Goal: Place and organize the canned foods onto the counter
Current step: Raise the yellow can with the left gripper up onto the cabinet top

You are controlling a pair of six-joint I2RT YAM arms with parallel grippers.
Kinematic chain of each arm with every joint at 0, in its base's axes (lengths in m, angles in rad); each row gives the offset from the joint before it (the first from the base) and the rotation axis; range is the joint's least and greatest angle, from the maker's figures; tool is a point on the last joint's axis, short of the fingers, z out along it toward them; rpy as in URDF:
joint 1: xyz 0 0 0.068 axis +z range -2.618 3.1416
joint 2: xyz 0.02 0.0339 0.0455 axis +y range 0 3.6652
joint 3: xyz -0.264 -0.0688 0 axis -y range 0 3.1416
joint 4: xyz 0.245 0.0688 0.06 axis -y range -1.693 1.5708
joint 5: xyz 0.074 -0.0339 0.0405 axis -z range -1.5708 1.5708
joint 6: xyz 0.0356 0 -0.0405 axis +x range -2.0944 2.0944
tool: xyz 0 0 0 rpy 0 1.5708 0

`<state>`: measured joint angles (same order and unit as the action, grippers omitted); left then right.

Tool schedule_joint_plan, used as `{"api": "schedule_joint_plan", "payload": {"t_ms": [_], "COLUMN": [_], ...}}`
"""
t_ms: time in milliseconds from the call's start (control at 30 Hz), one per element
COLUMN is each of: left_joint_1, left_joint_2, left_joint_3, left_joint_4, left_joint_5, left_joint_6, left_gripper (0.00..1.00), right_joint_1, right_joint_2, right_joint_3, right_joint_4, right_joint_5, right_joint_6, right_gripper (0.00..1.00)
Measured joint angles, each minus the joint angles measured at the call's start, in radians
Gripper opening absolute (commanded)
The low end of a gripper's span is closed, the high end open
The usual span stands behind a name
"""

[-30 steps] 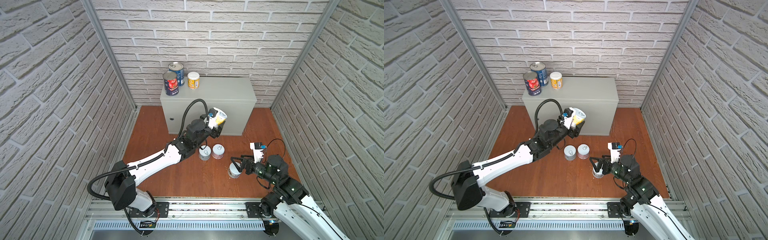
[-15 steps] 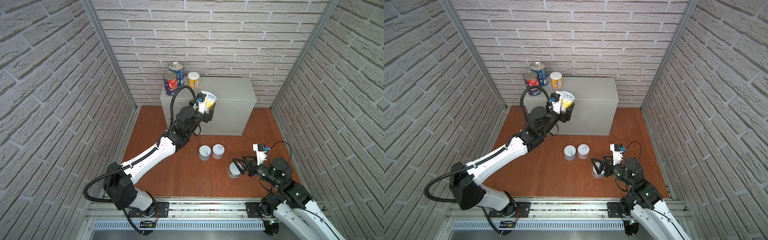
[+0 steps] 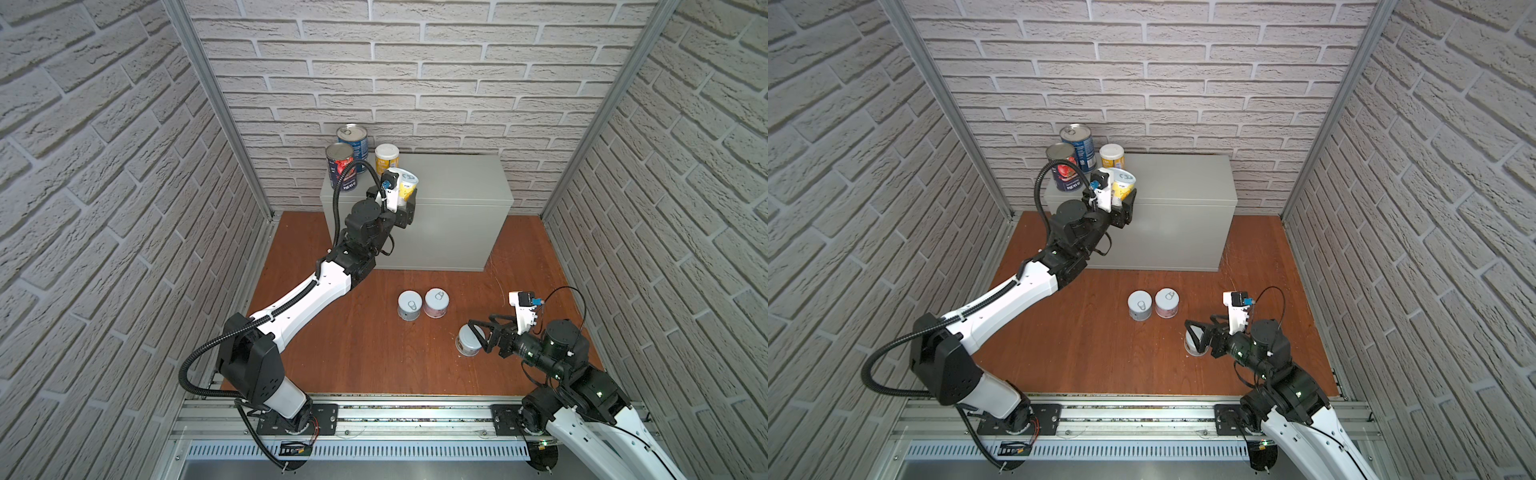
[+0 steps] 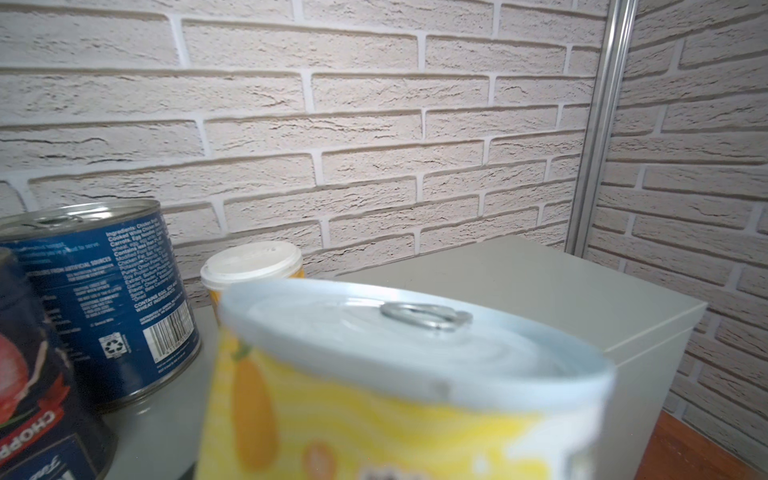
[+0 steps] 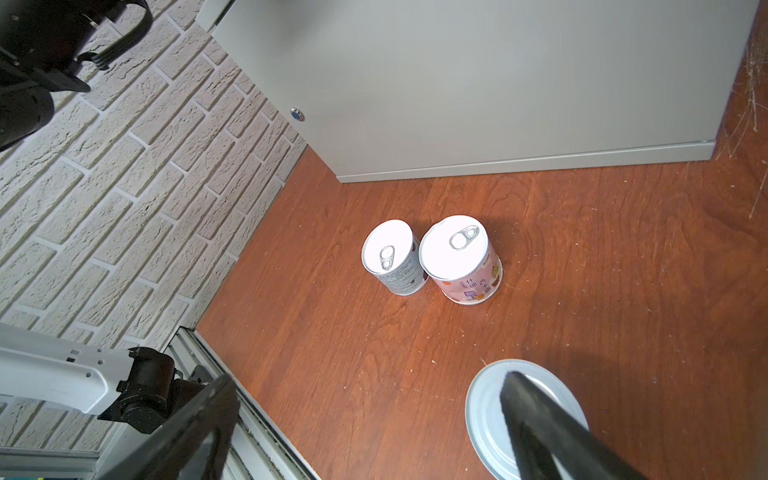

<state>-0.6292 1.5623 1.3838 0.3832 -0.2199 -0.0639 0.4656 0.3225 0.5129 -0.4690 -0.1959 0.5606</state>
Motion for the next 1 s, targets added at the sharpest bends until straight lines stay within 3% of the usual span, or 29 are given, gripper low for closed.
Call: {"api": "schedule_joint_plan", "payload": {"t_ms": [833,900,1000], "left_joint_1": [0.085,0.086,0.086], "left_joint_2": [0.121,0.130,0.137], "left_joint_3": [0.040,0.050,0.055], "left_joint_4": [0.079,0.088,0.097], "left_joint_5": [-0.032,-0.034,-0.032], "left_joint_6": [-0.064,-0.069,-0.069], "left_gripper": [0.56,0.63,0.95], "right_joint_1": [0.000,0.000,0.000], "right_joint_2": [-0.036,-0.034,-0.034], "right_joint_3": [0.001,0.001,0.001], "right_joint_4": [-0.076,-0.077,-0.085], "right_joint_5": [0.020,0.021,0.024], "right_joint_6": [-0.011,-0.016,-0.019], "right_gripper": [0.99,0.99,0.99]}}
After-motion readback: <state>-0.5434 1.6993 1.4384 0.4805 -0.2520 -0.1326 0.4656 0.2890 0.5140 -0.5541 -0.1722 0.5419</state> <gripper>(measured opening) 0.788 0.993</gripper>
